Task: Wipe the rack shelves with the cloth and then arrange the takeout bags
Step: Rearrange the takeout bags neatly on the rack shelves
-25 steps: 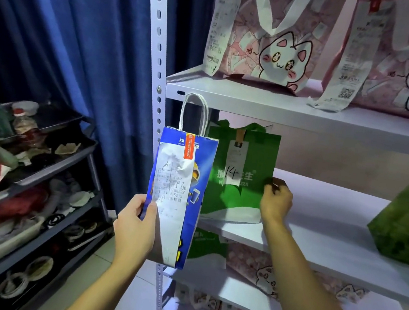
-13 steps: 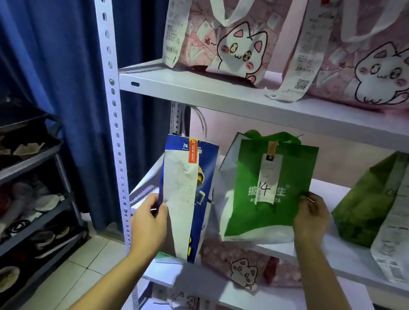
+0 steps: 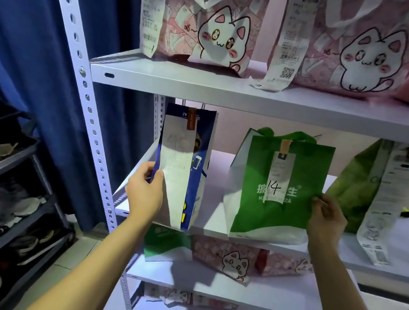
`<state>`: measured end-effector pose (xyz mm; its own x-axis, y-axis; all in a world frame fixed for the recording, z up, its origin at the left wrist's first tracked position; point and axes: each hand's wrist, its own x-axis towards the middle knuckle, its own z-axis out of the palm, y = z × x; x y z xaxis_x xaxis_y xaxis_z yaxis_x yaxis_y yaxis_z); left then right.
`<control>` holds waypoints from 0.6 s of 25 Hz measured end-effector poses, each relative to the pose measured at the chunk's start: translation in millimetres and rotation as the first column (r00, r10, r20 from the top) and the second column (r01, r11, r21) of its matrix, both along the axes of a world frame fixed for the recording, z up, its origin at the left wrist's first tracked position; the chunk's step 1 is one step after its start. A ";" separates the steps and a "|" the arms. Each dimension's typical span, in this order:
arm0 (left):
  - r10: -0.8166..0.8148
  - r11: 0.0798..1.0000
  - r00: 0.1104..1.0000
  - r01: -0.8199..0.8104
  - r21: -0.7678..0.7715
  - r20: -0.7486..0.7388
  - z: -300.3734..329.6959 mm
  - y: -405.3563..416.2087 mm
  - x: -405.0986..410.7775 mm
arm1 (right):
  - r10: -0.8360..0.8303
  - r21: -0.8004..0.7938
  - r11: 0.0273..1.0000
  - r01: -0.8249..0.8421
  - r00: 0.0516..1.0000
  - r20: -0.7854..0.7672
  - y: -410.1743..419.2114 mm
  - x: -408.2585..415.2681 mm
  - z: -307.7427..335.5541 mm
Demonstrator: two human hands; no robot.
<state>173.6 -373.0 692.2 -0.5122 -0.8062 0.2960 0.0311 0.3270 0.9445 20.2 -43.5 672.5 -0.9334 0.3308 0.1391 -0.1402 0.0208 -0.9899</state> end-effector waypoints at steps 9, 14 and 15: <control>0.005 1.000 1.000 -0.005 0.009 -0.026 -32.2 -30.5 -34.6 | 0.041 0.136 0.989 -0.060 0.990 0.138 -10.8 28.2 -29.0; 0.001 1.000 0.999 0.000 0.027 -0.035 -36.8 -33.1 -62.3 | -0.043 0.107 0.994 0.026 0.985 0.167 -26.4 23.7 -27.3; 0.005 0.999 1.000 -0.004 0.039 -0.029 -36.8 -32.8 -66.6 | -0.062 0.083 0.995 0.048 0.983 0.172 -30.2 23.4 -27.6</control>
<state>106.9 -405.9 655.4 -0.5002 -0.8197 0.2790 0.0578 0.2898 0.9553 43.6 -73.7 645.0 -0.9263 0.3768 0.0036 0.0377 0.1021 -0.9941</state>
